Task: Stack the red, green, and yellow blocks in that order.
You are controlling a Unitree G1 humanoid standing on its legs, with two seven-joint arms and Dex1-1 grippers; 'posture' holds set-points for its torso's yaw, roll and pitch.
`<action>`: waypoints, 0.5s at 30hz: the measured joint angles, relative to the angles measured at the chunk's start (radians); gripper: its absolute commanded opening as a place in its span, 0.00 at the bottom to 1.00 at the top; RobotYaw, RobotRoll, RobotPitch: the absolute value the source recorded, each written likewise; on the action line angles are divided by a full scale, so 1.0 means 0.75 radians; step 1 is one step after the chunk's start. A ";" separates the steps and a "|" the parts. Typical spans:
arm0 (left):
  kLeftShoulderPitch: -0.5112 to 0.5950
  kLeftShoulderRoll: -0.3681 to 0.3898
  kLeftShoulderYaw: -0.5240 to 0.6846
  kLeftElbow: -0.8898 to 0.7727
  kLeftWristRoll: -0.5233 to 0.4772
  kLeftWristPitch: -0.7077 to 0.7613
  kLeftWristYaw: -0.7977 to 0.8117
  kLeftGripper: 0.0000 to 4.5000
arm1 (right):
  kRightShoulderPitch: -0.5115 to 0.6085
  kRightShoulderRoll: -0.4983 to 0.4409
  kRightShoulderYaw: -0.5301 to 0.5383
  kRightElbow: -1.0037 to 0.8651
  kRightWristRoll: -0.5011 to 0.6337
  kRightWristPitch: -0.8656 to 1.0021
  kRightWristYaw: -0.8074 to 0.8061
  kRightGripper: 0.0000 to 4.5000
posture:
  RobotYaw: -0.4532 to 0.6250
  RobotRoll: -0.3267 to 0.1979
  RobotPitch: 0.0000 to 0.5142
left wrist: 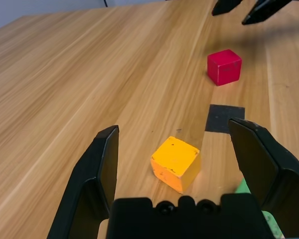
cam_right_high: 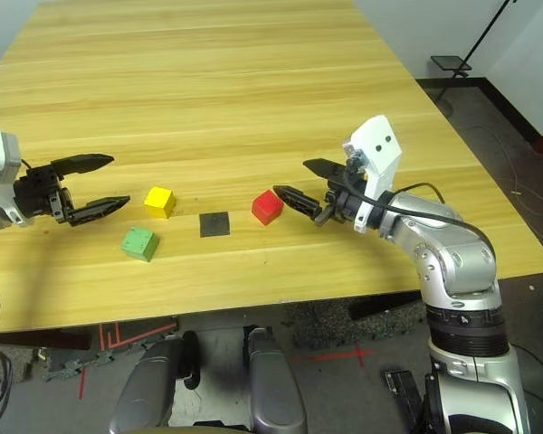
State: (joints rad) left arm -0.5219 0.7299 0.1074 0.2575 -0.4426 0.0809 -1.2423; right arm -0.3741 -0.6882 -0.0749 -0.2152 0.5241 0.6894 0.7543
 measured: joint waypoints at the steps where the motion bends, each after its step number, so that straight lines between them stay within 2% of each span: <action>1: -0.001 -0.002 -0.005 0.009 0.002 -0.005 -0.009 0.99 | 0.008 0.001 0.014 -0.001 -0.003 0.000 0.002 1.00 | 0.63 0.55 0.39; 8: -0.035 -0.018 -0.031 0.051 0.025 -0.050 -0.067 0.99 | 0.036 0.022 0.089 0.030 -0.088 -0.073 0.012 1.00 | 0.64 0.56 0.39; 15: -0.069 -0.067 -0.069 0.067 0.055 -0.088 -0.100 0.99 | -0.008 0.076 0.140 0.203 -0.193 -0.219 0.045 1.00 | 0.65 0.57 0.40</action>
State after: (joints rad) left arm -0.5732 0.6795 0.0557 0.3081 -0.4014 0.0146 -1.3174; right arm -0.3798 -0.6316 0.0303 -0.0629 0.3793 0.5250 0.7880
